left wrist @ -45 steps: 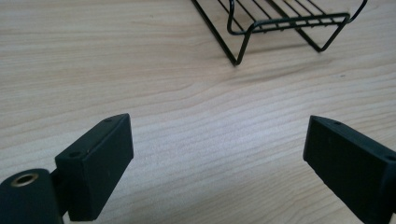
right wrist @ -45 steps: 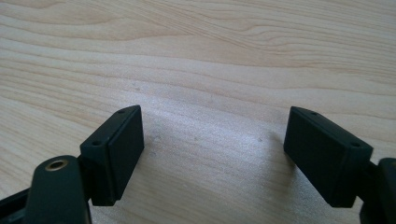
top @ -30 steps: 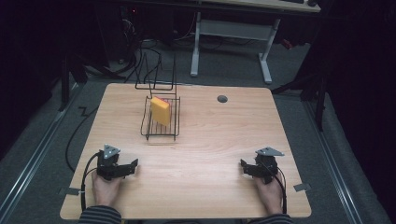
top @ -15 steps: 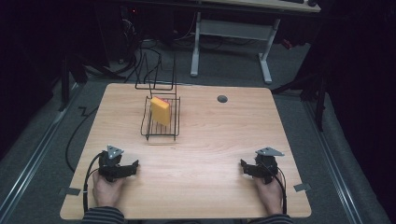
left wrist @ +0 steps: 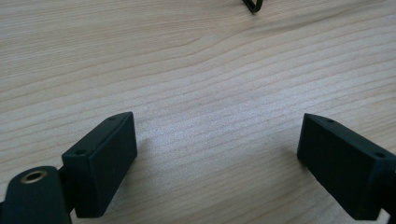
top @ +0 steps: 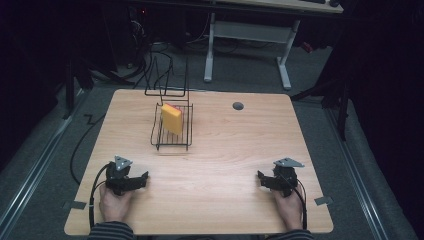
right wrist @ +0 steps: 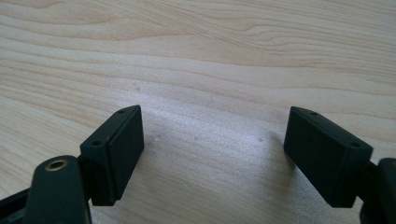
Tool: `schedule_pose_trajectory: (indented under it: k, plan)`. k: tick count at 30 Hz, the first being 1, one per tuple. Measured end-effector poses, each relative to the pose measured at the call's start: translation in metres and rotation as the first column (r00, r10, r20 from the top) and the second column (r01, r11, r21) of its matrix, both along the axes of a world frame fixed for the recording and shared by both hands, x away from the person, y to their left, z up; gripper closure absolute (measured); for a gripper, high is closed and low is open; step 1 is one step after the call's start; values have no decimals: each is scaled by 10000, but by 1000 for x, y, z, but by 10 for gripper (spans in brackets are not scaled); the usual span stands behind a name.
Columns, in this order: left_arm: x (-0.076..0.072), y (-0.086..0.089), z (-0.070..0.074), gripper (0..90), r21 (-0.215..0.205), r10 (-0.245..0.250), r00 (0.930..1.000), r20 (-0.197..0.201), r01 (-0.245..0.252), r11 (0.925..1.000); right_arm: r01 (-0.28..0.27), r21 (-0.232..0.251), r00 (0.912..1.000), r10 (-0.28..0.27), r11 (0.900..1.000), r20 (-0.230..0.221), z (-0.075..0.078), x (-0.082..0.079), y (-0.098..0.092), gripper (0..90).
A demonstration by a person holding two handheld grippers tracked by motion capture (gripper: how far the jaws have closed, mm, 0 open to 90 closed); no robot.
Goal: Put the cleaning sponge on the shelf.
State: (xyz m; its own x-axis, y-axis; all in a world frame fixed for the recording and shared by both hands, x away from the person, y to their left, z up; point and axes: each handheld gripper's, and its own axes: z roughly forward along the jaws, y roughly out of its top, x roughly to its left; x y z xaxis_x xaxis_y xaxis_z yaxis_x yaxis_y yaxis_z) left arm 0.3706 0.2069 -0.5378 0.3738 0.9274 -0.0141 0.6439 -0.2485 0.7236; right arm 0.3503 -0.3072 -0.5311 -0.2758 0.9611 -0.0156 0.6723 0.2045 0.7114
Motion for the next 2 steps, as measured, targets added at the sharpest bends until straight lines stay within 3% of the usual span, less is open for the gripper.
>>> schedule_pose_trajectory:
  k: [2]
  plan:
    - [0,0,0,127,-14,-9,10000,1,9,10000,-2,-1,10000,2,10000,1,0,0,0,203]
